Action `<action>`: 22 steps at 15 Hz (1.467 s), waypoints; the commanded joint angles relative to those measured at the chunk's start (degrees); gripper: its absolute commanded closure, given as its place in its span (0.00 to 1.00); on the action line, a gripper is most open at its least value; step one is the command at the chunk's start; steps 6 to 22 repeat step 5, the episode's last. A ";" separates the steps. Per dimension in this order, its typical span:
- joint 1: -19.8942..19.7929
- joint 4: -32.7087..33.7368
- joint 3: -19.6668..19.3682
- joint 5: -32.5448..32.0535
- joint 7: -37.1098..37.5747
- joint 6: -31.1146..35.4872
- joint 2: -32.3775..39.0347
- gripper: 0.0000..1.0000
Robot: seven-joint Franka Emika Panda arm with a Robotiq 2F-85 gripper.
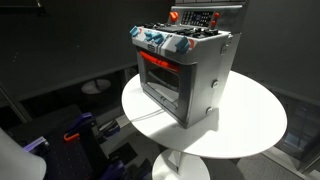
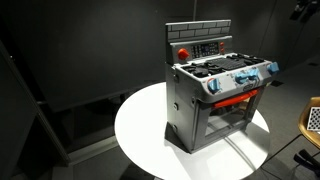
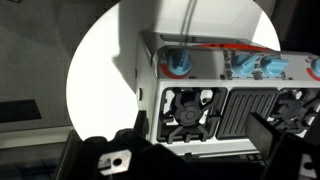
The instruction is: Press the orange button on the stove
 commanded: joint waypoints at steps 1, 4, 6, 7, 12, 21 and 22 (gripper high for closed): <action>0.30 -0.06 -0.37 -0.11 0.06 -0.19 -0.41 0.00; 0.34 -0.07 -0.34 -0.10 0.06 -0.17 -0.06 0.00; 0.37 -0.07 -0.32 -0.09 0.05 -0.14 0.15 0.00; 0.37 -0.07 -0.32 -0.09 0.05 -0.14 0.15 0.00; 0.37 -0.07 -0.32 -0.09 0.05 -0.14 0.15 0.00; 0.37 -0.07 -0.32 -0.09 0.05 -0.14 0.15 0.00; 0.37 -0.07 -0.32 -0.09 0.05 -0.14 0.15 0.00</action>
